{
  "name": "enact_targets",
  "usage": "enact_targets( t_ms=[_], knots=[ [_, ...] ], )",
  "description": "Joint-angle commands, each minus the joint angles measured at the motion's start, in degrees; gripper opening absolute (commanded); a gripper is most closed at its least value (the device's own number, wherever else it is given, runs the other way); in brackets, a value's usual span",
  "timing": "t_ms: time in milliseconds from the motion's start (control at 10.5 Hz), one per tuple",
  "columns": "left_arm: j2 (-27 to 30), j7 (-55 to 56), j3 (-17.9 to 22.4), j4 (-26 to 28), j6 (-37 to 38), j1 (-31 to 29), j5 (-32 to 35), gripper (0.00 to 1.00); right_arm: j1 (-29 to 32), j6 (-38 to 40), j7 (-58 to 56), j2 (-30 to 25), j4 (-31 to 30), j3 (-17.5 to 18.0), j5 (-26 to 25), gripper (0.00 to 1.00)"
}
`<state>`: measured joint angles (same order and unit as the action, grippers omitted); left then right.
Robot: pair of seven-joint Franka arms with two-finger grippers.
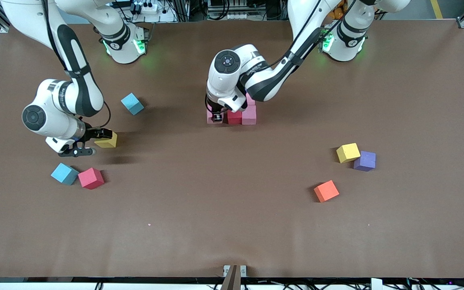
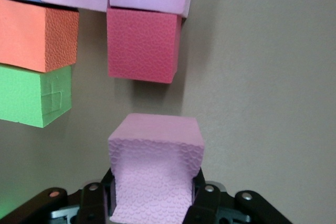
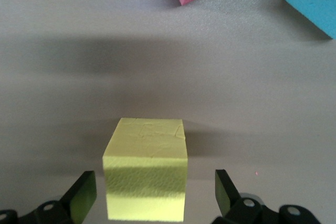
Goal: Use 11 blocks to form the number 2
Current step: 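Grasp the yellow cube with the right gripper while the left lowers lavender, then lift the yellow cube with the right gripper while the left releases lavender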
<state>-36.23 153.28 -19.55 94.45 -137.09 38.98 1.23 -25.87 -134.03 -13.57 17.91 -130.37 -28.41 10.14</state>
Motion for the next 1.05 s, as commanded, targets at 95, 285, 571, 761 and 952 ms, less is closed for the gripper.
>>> enact_targets(
  t_ms=[95, 285, 571, 761, 952],
  knots=[
    [-1.8, 1.5, -1.5, -0.3, -0.6, -0.3, 3.0, 0.33, 1.3, -0.9, -1.6, 1.7, -0.3, 1.0, 2.6, 1.0],
    [-2.5, 1.6, -2.2, 1.2, -0.6, -0.3, 4.6, 0.34, 1.3, -1.5, -1.6, 3.1, -0.4, 1.1, 2.6, 1.0],
    [-2.9, 1.6, -2.2, 2.5, -0.6, -0.3, 6.2, 0.34, 1.3, -1.8, -1.6, 3.8, -0.8, 1.3, 3.4, 0.93],
    [-3.2, 1.4, -2.2, 2.7, -0.6, -0.4, 6.5, 0.34, 1.0, -1.8, -1.7, 3.7, -1.3, 1.4, 4.7, 0.46],
    [-3.4, 1.3, -2.3, 2.7, -0.6, -0.5, 6.5, 0.35, 0.8, -1.1, -1.6, 3.0, -1.1, 1.4, 4.8, 0.39]
  ],
)
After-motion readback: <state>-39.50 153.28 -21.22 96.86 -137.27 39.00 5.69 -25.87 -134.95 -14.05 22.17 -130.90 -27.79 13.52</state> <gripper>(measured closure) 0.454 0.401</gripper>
